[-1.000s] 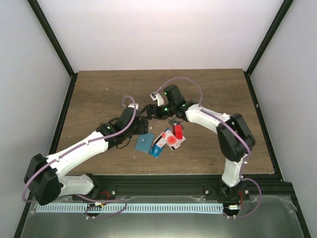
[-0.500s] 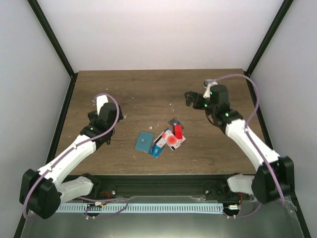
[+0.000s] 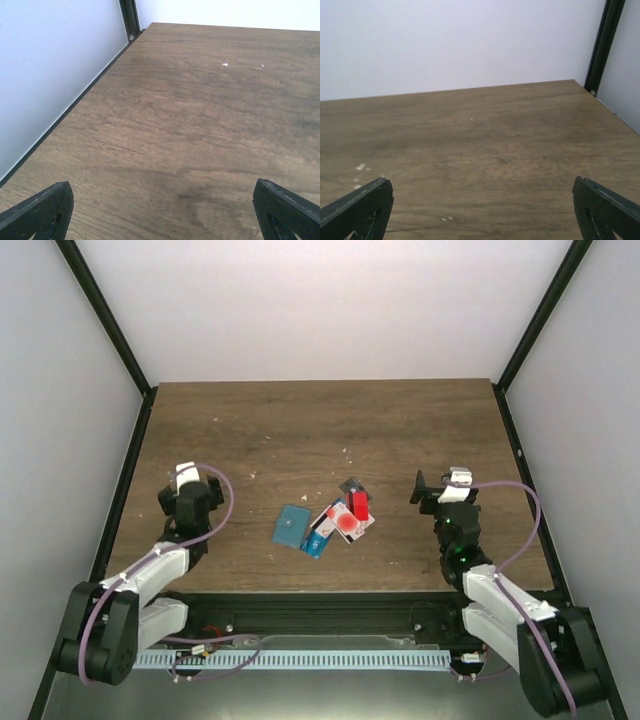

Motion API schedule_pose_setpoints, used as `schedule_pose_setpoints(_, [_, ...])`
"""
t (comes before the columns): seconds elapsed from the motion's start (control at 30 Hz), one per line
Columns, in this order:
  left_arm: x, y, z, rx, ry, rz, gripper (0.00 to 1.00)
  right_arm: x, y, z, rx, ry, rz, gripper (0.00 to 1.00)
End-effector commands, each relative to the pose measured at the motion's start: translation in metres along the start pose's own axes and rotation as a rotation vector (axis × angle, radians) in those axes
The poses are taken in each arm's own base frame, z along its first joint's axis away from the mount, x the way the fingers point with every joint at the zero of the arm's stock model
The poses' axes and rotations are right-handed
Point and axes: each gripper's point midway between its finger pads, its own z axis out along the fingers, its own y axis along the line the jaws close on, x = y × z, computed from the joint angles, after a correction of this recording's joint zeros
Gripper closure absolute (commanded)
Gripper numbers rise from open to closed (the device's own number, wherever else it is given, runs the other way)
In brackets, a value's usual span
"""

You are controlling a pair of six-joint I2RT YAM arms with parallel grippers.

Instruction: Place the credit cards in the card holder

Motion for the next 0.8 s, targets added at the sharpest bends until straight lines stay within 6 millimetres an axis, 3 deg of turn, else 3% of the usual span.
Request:
schedule_pose_setpoints(0.0, [-0.031, 0.001, -0.008, 0.086, -0.254, -0.058, 0.00, -0.023, -0.015, 0.006, 0.021, -0.153, 0.001, 0.00])
schedule_pose_setpoints(0.13, [-0.023, 0.004, 0.003, 0.089, -0.238, -0.050, 0.00, -0.004, -0.023, 0.018, 0.000, -0.145, 0.011, 0.00])
schedule_pose_setpoints(0.3, [-0.038, 0.006, 0.011, 0.115, -0.319, -0.051, 0.00, 0.000, -0.006, 0.047, -0.097, -0.116, -0.093, 0.00])
schedule_pose_setpoints(0.47, [-0.044, -0.003, 0.019, 0.194, -0.385, -0.063, 0.00, 0.025, -0.017, 0.066, -0.114, -0.036, -0.054, 0.00])
schedule_pose_setpoints(0.6, [-0.036, -0.004, 0.026, 0.208, -0.417, -0.072, 0.00, 0.024, -0.014, 0.068, -0.130, -0.044, -0.061, 0.00])
schedule_pose_setpoints(0.77, [-0.028, -0.019, 0.050, 0.252, -0.285, -0.025, 0.00, 0.023, -0.014, 0.068, -0.129, -0.047, -0.063, 0.00])
